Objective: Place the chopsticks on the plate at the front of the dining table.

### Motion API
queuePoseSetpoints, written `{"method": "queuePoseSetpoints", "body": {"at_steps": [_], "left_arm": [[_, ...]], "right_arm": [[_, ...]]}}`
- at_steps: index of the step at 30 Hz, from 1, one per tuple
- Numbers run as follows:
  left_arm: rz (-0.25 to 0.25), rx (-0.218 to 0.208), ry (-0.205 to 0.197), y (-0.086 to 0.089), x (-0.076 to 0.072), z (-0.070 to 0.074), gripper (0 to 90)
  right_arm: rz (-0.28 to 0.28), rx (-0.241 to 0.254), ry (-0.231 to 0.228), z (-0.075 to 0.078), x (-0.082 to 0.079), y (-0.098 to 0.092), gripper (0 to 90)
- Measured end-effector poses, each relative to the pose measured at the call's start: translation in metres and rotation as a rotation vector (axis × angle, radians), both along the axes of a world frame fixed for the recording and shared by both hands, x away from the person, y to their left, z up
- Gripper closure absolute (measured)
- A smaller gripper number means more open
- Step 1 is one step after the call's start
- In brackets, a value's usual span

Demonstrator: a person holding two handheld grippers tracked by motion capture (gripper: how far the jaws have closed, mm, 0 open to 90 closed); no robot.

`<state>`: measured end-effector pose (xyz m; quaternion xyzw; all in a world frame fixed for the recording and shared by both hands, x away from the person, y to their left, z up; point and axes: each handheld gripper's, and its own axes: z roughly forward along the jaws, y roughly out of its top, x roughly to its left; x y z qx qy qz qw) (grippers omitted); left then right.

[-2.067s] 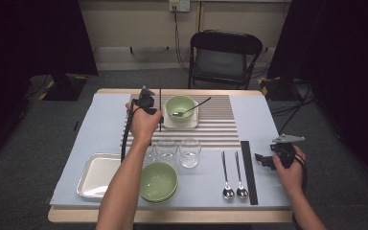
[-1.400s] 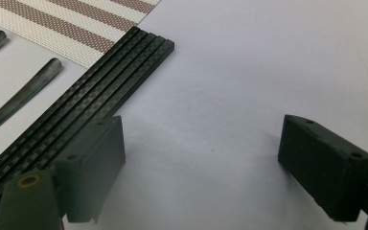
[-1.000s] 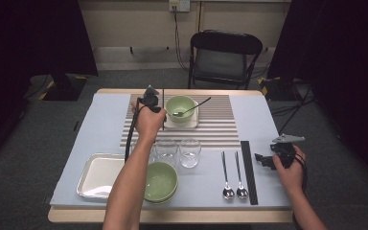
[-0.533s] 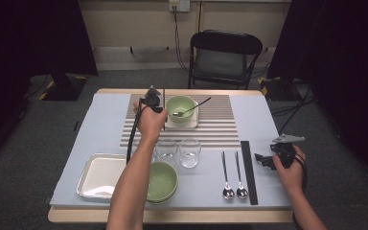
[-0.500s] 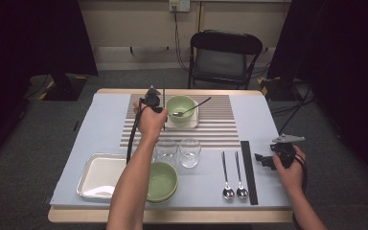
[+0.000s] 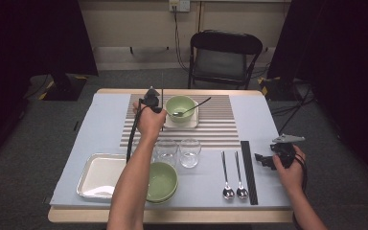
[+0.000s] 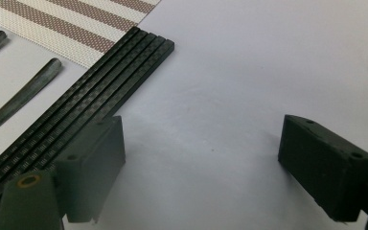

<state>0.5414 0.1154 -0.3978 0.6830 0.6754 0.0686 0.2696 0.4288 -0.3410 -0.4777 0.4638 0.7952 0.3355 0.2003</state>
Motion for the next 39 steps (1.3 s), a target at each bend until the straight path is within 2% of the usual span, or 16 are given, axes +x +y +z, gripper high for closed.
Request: {"method": "queuePoseSetpoints", "body": {"at_steps": [9, 19, 39], "left_arm": [[0.006, 0.007, 0.021, 0.0023, 0.0033, -0.0036, 86.7], [0.013, -0.005, 0.025, 0.0049, 0.0055, -0.0057, 86.7], [0.009, 0.012, 0.03, 0.0033, 0.0081, -0.0095, 86.6]], "right_arm": [[0.0, 0.0, -0.001, -0.0001, 0.0001, 0.0, 15.2], [0.0, 0.0, 0.0, 0.0, 0.0, 0.0, 15.2], [0.0, -0.001, -0.001, -0.0001, 0.0001, 0.0, 15.2]]}}
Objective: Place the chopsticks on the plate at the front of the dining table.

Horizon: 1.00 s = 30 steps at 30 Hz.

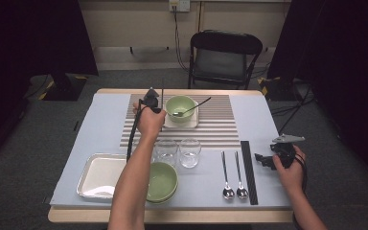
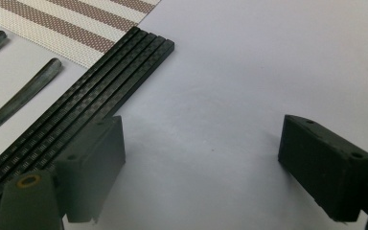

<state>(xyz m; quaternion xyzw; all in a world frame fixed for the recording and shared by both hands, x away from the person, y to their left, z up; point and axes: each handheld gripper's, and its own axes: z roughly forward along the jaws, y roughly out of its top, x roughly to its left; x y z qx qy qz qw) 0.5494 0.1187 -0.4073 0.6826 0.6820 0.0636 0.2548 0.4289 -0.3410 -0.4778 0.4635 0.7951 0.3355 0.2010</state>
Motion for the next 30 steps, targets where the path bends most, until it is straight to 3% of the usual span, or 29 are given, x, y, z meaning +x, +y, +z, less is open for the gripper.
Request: {"method": "queuePoseSetpoints", "body": {"at_steps": [30], "left_arm": [[0.008, 0.013, 0.022, -0.0018, 0.0021, -0.0093, 86.4]], "right_arm": [[0.002, -0.004, -0.002, 0.0, 0.0, -0.0001, 15.2]]}}
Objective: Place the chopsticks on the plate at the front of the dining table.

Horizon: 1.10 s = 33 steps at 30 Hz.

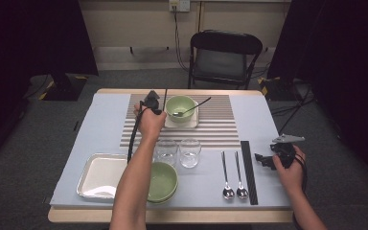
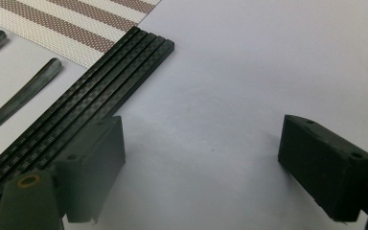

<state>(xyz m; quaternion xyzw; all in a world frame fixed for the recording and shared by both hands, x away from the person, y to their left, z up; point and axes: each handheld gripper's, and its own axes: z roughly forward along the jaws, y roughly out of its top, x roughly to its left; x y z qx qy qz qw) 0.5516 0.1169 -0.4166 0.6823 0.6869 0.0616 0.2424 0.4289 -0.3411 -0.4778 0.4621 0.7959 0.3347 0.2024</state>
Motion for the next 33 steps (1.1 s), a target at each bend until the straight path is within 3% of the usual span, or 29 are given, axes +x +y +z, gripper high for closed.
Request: {"method": "queuePoseSetpoints", "body": {"at_steps": [22, 33], "left_arm": [[0.002, -0.019, 0.008, 0.0007, 0.0027, -0.0011, 84.2], [-0.01, 0.003, 0.04, 0.0007, 0.0066, -0.0032, 82.2]], "right_arm": [[0.0, 0.0, 0.0, 0.0, 0.0, 0.0, 15.2], [0.0, 0.0, 0.0, 0.0, 0.0, 0.0, 15.2]]}}
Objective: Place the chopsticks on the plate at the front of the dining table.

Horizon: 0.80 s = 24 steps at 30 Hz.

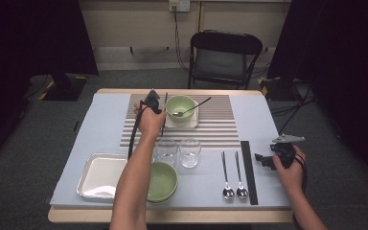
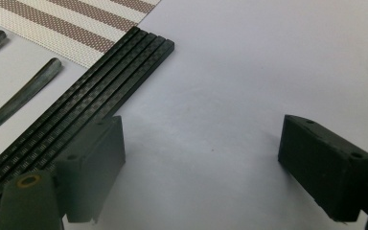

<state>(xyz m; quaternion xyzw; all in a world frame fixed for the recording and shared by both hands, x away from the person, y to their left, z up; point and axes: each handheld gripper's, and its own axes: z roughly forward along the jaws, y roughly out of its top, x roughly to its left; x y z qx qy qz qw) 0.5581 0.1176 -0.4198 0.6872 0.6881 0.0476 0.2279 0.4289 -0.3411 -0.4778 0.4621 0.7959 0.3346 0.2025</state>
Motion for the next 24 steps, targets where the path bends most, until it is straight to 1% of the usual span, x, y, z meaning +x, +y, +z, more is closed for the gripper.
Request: {"method": "queuePoseSetpoints", "body": {"at_steps": [4, 6, 12, 16, 21, 24], "left_arm": [[-0.007, -0.007, 0.025, 0.0005, 0.0014, -0.0017, 83.4], [0.002, -0.014, 0.03, 0.0006, 0.0017, -0.0022, 84.9], [0.0, -0.028, 0.037, 0.0023, 0.0032, -0.0032, 86.5], [0.011, -0.038, 0.039, 0.0019, 0.0037, -0.0036, 86.7], [-0.001, -0.047, 0.039, 0.0013, 0.004, -0.0037, 86.9], [0.01, -0.057, 0.04, -0.0004, 0.004, -0.0038, 86.9]], "right_arm": [[-0.001, 0.0, 0.001, 0.0, -0.0001, 0.0, 15.2], [0.0, 0.0, 0.0, 0.0, 0.0, 0.0, 15.2], [0.0, 0.001, 0.0, 0.0, 0.0, 0.0, 15.2], [0.0, 0.001, 0.0, 0.0, 0.0, 0.0, 15.2], [-0.001, 0.002, 0.001, 0.0, 0.0, 0.0, 15.2], [-0.001, 0.001, 0.001, 0.0, 0.0, 0.0, 15.2]]}}
